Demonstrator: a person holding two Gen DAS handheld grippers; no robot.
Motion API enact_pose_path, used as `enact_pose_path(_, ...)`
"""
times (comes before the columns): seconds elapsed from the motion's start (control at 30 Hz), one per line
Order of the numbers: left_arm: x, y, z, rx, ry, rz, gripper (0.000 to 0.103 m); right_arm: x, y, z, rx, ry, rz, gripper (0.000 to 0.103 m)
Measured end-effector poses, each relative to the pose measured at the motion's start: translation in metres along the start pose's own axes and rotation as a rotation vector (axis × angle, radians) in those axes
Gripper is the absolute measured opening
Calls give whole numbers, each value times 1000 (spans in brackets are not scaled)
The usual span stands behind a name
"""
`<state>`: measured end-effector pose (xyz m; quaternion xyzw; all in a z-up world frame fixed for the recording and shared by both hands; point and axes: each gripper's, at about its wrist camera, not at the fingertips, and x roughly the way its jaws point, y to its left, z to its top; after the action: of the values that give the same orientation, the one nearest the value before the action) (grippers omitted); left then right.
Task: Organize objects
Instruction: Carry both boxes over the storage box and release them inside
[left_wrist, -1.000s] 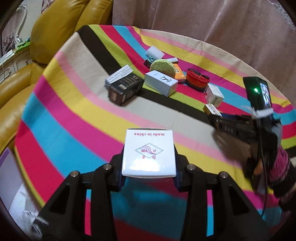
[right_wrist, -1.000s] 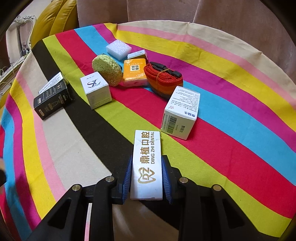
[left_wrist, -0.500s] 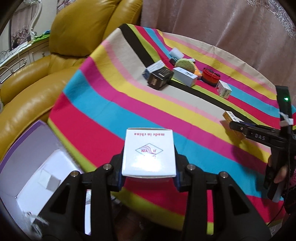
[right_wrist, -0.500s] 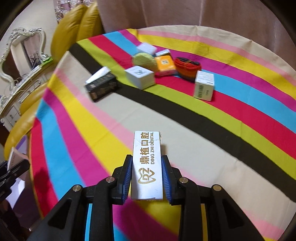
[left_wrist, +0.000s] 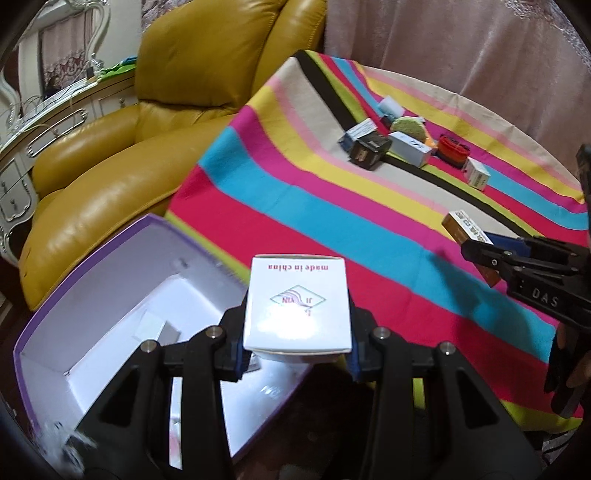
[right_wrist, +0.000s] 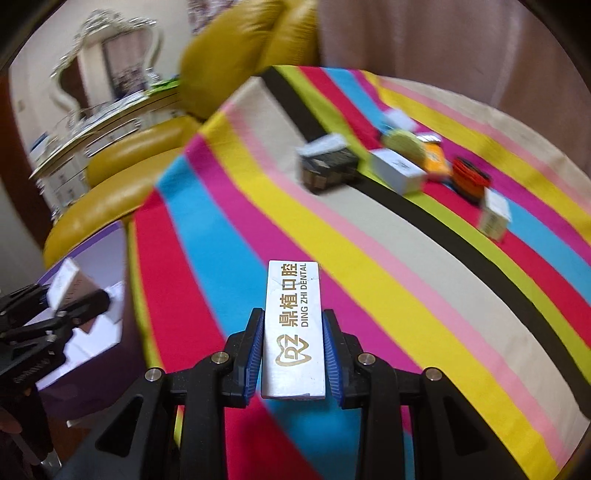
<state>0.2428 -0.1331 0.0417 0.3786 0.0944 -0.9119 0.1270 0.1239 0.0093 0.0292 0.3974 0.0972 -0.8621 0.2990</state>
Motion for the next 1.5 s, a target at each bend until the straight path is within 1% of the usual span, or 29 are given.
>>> enact_pose_path(0.3,-12,45,-16,-61,10,73,44,2,84,15,-145,-1,98,32)
enact_pose_path(0.4,-15,69,-26,-100,22,108,44,7,112,16,-198,8,131,32)
enact_pose_path(0.53,-20,101,-41,-172,37,138,44,16,146,14,-252,27,178,32)
enact_pose_path(0.73,-27,137,-58,-239,47,190,44,27,196,6,-359,54,226,32)
enact_pose_path(0.9,-28,151,-65,-269,55,207,44,35,219,4,-401,71,257,32)
enact_pose_path(1.13,-24,158,-67,-287,68,225,44,46,239,3,-433,80,285,32)
enact_pose_path(1.27,-23,162,-67,-298,82,253,44,50,248,3,-443,83,307,32)
enact_pose_path(1.33,-23,167,-68,-324,94,260,45,51,249,3,-434,81,326,32)
enact_pose_path(1.37,-23,171,-68,-345,99,264,47,52,247,4,-419,86,342,33)
enact_pose_path(1.4,-23,174,-69,-363,105,268,51,52,245,5,-402,93,357,33)
enact_pose_path(1.43,-22,176,-69,-378,109,268,67,53,239,6,-380,101,366,35)
enact_pose_path(1.47,-23,178,-69,-391,107,267,80,53,233,8,-355,102,363,37)
enact_pose_path(1.5,-25,179,-69,-407,94,268,83,52,226,10,-330,99,361,43)
